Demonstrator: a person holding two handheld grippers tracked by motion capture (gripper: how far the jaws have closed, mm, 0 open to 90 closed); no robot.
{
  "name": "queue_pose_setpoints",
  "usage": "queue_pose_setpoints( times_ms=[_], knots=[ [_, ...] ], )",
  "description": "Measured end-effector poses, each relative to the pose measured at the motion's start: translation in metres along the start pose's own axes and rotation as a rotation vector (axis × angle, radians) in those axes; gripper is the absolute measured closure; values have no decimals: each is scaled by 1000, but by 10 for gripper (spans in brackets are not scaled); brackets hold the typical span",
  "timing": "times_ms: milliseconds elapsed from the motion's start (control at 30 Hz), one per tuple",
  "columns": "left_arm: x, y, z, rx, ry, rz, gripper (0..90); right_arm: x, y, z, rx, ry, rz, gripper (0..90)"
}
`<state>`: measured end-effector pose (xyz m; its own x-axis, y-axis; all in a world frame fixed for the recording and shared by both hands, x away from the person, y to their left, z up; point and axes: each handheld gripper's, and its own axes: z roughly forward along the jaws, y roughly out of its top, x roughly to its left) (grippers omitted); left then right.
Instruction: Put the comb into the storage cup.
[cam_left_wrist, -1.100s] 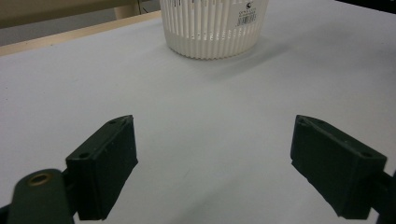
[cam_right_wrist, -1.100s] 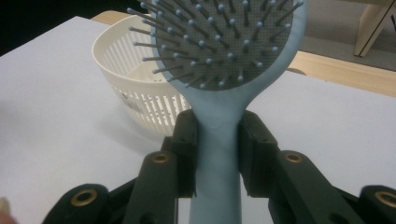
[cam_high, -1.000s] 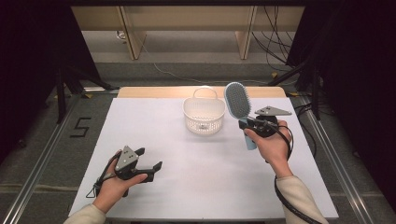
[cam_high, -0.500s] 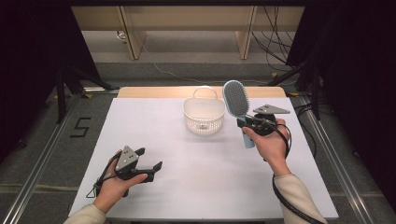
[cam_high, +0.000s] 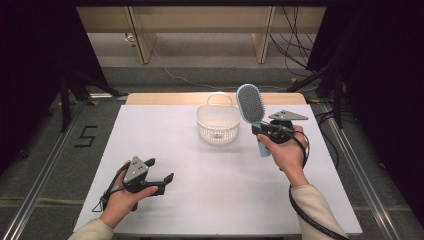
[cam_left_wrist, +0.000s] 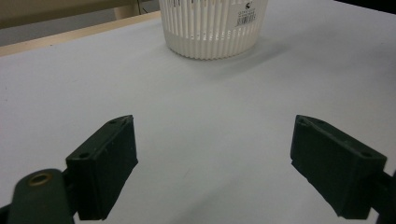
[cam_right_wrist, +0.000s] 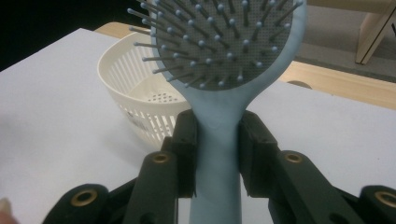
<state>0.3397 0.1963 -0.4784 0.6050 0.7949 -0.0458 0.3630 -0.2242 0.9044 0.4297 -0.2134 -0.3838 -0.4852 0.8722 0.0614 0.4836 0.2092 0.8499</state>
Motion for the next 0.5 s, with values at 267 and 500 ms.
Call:
queue_pose_setpoints(
  times_ms=[267, 500],
  knots=[
    [0, 0, 0, 0, -1, 0, 140, 0, 2, 2, -5, -1, 1, 711],
    [0, 0, 0, -1, -1, -2, 140, 1, 5, 3, -15, 0, 3, 711]
  ],
)
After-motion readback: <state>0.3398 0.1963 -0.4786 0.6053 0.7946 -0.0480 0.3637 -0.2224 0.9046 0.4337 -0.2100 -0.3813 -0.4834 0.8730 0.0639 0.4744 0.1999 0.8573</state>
